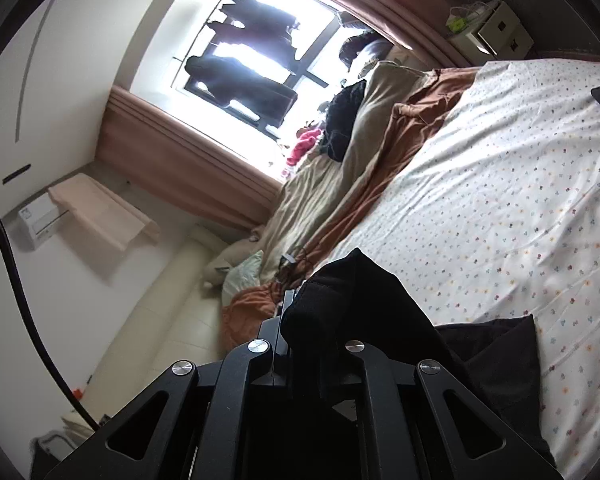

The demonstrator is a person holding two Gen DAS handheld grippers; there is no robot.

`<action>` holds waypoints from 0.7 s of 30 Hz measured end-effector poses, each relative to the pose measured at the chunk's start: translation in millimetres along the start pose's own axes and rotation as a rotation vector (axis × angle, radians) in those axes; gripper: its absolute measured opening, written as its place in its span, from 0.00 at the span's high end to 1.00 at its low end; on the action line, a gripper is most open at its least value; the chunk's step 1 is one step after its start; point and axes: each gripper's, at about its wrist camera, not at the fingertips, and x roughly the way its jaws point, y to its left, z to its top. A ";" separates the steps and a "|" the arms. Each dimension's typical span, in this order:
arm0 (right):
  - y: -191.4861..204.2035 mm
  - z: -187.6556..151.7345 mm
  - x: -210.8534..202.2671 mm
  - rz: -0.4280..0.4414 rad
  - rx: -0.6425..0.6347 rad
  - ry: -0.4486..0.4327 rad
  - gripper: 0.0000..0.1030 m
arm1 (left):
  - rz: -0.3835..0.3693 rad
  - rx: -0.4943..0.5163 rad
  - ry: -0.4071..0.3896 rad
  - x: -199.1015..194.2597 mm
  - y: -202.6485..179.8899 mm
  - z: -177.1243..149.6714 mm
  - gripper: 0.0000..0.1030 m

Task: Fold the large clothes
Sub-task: 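Lay the hem over the collar and open both grippers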

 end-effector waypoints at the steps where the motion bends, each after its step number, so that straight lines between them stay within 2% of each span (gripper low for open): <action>1: -7.6 -0.9 10.3 -0.015 0.006 0.012 0.92 | 0.013 -0.007 0.013 12.5 8.0 -1.1 0.88; 8: -80.1 -14.8 70.3 -0.117 0.071 0.105 0.92 | 0.125 -0.067 0.119 92.1 64.9 -16.2 0.88; 11: -99.1 -19.0 90.3 -0.145 0.079 0.136 0.92 | 0.160 -0.083 0.142 117.0 84.1 -20.7 0.88; 15: -109.7 -18.4 112.1 -0.162 0.072 0.166 0.92 | 0.182 -0.103 0.142 135.9 103.0 -20.6 0.88; 19: -105.0 -13.4 132.4 -0.166 0.043 0.187 0.92 | 0.205 -0.101 0.107 144.4 104.3 -10.7 0.88; 20: -103.0 -11.9 137.3 -0.176 0.032 0.190 0.90 | 0.212 -0.091 0.105 148.8 103.8 -7.4 0.88; 21: -101.6 -10.0 141.8 -0.203 0.020 0.190 0.83 | 0.219 -0.088 0.112 154.3 104.3 -4.7 0.87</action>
